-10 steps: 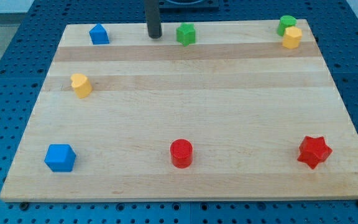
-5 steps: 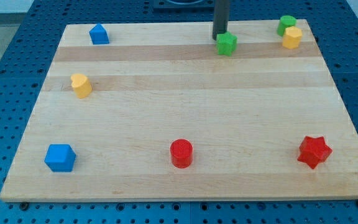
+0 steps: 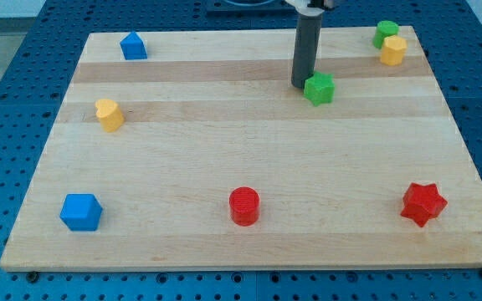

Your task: Slide green star below the yellow hexagon

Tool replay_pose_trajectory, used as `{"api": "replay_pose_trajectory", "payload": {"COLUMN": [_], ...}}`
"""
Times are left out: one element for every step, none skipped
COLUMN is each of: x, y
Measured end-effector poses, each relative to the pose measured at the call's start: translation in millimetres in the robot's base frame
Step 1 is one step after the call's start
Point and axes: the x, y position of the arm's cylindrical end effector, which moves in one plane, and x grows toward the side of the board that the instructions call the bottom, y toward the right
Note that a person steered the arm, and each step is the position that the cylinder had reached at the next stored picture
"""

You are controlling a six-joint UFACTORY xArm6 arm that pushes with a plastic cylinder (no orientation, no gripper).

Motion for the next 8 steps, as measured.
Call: {"api": "replay_pose_trajectory", "payload": {"x": [21,42,49,47,38,33,32,32], "y": [-1,-2,1,5,16,39,64,91]}}
